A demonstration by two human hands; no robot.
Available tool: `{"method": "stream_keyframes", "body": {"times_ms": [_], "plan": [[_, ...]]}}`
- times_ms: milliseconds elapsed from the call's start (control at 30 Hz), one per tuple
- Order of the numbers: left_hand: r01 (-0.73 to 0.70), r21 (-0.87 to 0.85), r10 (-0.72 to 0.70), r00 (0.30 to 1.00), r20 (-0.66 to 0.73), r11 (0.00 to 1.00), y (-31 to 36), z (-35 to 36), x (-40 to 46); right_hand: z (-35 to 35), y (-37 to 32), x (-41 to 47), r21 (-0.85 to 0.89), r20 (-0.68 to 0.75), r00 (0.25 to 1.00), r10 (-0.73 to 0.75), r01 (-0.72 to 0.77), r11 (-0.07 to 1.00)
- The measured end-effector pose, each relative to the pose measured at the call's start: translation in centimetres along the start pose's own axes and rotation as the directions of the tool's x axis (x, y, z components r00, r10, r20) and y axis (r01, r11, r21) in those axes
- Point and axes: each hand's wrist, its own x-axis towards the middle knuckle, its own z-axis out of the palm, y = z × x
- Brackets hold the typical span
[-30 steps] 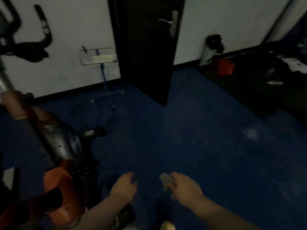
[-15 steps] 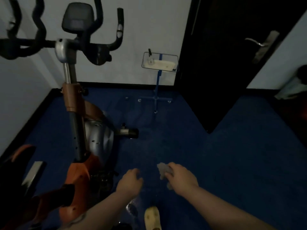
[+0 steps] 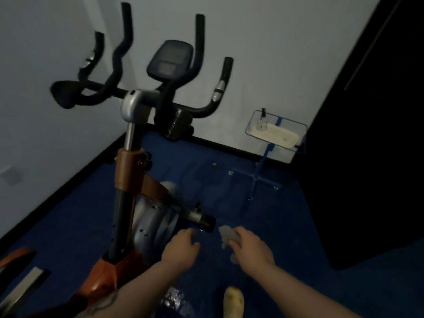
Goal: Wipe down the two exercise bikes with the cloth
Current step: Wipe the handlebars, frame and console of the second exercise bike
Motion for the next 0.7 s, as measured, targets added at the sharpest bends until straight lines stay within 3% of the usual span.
{"method": "stream_keyframes", "body": {"times_ms": [200,367,467,533,567,700], "plan": [[0.046,-0.189,-0.085,0.975,-0.206,0.981,3.2,-3.6,6.0,-5.7,-2.9,9.3,0.124,-0.121,0.978,-0.168,0.183,0.975],[-0.112,-0.533,-0.210,0.837,-0.506,0.839,6.1,-9.6,8.3,-10.9,-9.2,14.2,0.293,-0.311,0.883,-0.351,0.441,0.848],[-0.286,-0.582,-0.289,0.654,-0.699,0.761,7.5,-15.1,9.0,-14.1,-14.8,15.7,0.133,-0.557,0.654,-0.512,0.679,0.722],[-0.369,-0.631,-0.360,0.581,-0.730,0.683,8.2,-18.4,9.8,-15.1,-18.6,17.2,0.012,-0.599,0.504,-0.622,0.783,0.622],[-0.380,-0.665,-0.384,0.591,-0.709,0.643,8.5,-19.6,10.1,-15.2,-20.2,17.9,-0.042,-0.570,0.470,-0.674,0.803,0.595],[-0.463,-0.705,-0.309,0.670,-0.675,0.537,9.1,-21.5,11.5,-12.6,-23.4,20.1,-0.315,-0.319,0.469,-0.823,0.767,0.559]]}}
